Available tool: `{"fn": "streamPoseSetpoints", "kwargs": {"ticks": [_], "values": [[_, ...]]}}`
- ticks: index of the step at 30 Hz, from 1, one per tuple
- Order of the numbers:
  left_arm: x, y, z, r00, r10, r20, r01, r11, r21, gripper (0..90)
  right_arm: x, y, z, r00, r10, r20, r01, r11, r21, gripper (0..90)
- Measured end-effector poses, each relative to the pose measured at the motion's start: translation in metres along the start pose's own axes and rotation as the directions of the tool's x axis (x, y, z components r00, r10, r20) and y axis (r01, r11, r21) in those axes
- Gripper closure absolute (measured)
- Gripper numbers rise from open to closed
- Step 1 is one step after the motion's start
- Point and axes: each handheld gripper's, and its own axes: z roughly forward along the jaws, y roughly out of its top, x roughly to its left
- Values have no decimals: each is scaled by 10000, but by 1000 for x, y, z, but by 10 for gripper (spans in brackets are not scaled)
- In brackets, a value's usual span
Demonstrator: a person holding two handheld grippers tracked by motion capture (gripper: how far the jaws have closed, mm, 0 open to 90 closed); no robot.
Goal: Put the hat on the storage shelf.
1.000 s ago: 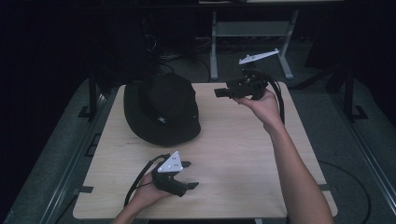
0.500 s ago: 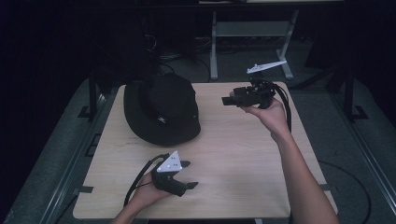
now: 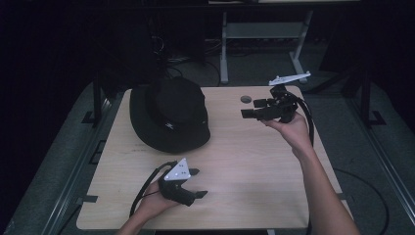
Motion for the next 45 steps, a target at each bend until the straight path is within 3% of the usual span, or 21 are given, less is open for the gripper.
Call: {"fn": "streamPoseSetpoints", "kwargs": {"ticks": [45], "values": [[0, 0, -1, 10000, 5, -51, -5, 10000, 6, 235, -5, -78, -29, 9966, 732, 382, -740, 9970, 222, 188]]}}
